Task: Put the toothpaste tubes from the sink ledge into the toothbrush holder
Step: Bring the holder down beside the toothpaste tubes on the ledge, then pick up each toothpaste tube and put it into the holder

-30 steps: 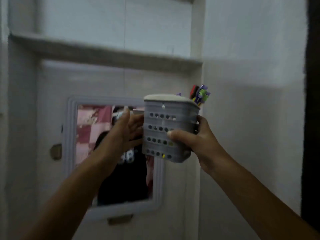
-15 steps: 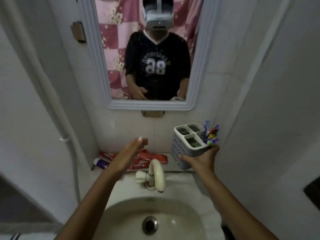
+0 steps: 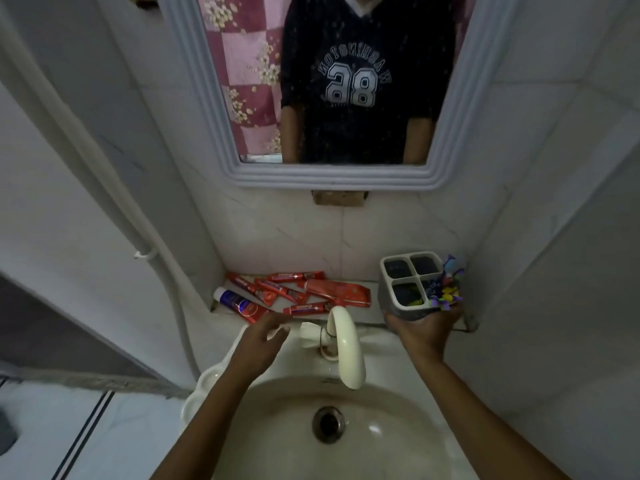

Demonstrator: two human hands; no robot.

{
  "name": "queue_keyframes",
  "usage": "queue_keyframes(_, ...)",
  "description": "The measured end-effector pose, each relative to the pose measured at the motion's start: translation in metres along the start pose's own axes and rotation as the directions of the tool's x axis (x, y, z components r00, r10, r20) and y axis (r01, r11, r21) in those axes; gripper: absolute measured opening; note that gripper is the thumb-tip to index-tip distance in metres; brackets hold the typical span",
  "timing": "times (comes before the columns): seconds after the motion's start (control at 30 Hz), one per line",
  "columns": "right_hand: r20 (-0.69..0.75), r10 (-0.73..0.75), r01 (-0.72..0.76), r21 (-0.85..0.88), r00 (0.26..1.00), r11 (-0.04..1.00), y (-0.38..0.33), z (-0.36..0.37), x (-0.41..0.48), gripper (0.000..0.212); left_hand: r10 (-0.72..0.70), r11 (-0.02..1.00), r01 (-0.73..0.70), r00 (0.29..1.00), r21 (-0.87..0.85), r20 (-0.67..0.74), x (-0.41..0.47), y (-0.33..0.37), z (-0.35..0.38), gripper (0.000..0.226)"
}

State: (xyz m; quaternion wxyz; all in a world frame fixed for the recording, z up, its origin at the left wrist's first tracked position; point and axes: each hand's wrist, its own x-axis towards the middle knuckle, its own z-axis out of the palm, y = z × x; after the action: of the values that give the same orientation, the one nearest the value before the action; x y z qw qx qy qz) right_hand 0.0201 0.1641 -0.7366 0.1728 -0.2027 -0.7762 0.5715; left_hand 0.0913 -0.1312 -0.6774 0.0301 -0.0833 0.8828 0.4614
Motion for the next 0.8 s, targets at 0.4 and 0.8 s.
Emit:
queue_keyframes(0.4, 0.104, -0.036, 0.041, -0.041, 0.994, 0.998, 0.020, 0.003, 0.015, 0.138, 0.389, 0.758, -0.254, 0.915, 0.601, -0.103, 0.087, -0.006, 0.039, 0.020)
queue_keyframes(0.8, 0.166, -0.025, 0.035, -0.059, 0.986, 0.998, 0.032, 0.004, 0.020, 0.128, 0.192, 0.075, -0.476, 0.869, 0.876, 0.456, 0.156, 0.049, 0.042, 0.037)
